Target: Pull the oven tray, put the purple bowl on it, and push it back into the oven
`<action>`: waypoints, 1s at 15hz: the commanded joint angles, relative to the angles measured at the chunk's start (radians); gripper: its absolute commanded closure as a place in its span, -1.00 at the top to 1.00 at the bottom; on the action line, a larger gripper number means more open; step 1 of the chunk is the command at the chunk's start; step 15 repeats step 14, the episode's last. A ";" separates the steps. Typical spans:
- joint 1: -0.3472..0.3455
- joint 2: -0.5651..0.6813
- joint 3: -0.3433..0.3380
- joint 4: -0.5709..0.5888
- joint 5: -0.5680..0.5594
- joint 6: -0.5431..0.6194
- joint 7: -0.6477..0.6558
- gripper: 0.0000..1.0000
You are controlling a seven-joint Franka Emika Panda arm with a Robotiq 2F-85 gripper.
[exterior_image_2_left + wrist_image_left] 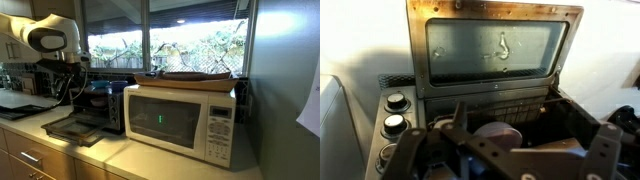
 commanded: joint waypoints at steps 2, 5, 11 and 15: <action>-0.034 -0.029 0.013 0.079 0.002 -0.094 -0.014 1.00; -0.034 -0.033 0.015 0.131 0.000 -0.133 -0.022 1.00; -0.045 -0.025 0.026 0.175 0.012 -0.137 -0.016 1.00; -0.045 -0.025 0.027 0.177 0.012 -0.138 -0.016 1.00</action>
